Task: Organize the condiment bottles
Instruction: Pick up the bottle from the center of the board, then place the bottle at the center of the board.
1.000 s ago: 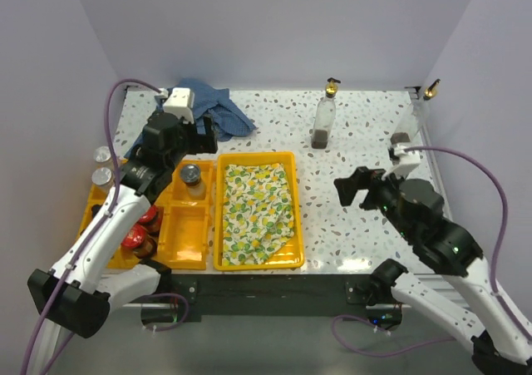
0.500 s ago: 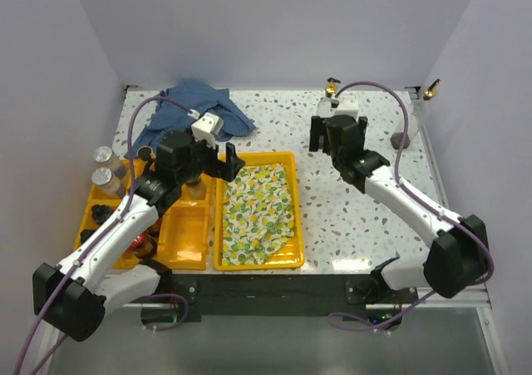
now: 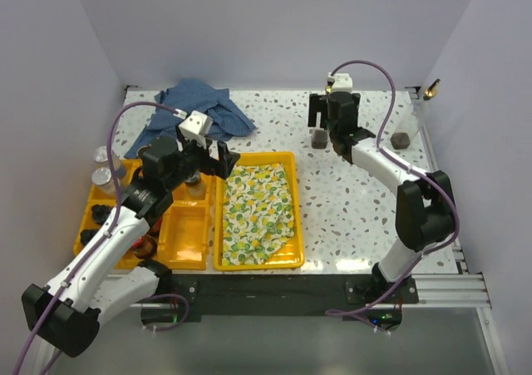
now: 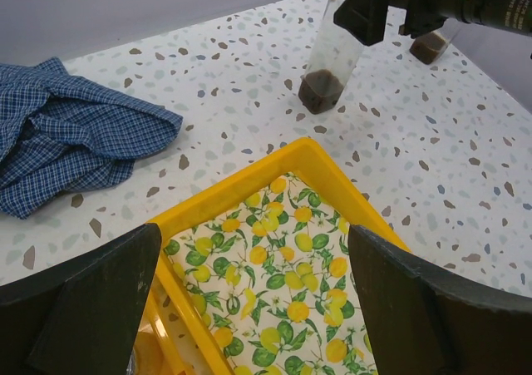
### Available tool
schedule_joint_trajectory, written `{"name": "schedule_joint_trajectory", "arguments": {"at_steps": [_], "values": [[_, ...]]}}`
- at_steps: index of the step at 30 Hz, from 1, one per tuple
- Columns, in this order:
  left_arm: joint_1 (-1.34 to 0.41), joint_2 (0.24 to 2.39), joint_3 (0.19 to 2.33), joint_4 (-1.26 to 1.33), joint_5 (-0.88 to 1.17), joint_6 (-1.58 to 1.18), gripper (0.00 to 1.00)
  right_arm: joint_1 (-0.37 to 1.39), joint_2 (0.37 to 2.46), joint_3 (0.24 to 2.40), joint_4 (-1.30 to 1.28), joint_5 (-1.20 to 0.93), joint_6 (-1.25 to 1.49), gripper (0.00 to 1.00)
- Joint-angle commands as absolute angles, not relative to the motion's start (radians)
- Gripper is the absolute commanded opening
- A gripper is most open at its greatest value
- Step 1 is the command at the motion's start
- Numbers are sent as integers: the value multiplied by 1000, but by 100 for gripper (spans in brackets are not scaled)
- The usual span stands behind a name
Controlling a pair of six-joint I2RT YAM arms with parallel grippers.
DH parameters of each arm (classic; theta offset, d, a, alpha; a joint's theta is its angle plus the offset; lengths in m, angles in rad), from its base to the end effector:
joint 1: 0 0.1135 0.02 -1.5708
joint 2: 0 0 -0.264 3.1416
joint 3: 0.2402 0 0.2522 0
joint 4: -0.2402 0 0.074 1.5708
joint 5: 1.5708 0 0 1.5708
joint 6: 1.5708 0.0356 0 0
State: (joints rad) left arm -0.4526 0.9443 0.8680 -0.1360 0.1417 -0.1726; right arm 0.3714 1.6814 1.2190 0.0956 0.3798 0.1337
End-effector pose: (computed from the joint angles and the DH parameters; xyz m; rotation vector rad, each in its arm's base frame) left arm 0.1964 -0.1011 0.3455 0.3562 1.7823 -0.5731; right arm 0.3729 0.1311 0.2819 0.0238 1.9103 -0.0274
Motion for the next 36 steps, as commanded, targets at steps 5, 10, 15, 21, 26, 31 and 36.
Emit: {"name": "schedule_joint_trajectory", "arguments": {"at_steps": [5, 10, 15, 21, 26, 31, 36], "values": [[-454, 930, 862, -87, 163, -173, 100, 338, 1753, 1321, 189, 292, 95, 86], [-454, 933, 862, -84, 175, -176, 100, 337, 1789, 1341, 193, 275, 71, 78], [-453, 936, 861, -84, 178, -175, 100, 336, 1757, 1318, 187, 282, 49, 47], [-454, 936, 857, -83, 181, -175, 100, 336, 1593, 1175, 151, 221, 23, 31], [-453, 930, 854, -77, 190, -179, 100, 337, 1416, 993, 48, 207, 46, 28], [-454, 930, 850, -71, 206, -183, 100, 341, 1145, 792, 28, 125, 141, 28], [-454, 914, 845, -72, 184, -175, 100, 365, 974, 635, 5, 126, 236, 27]]}}
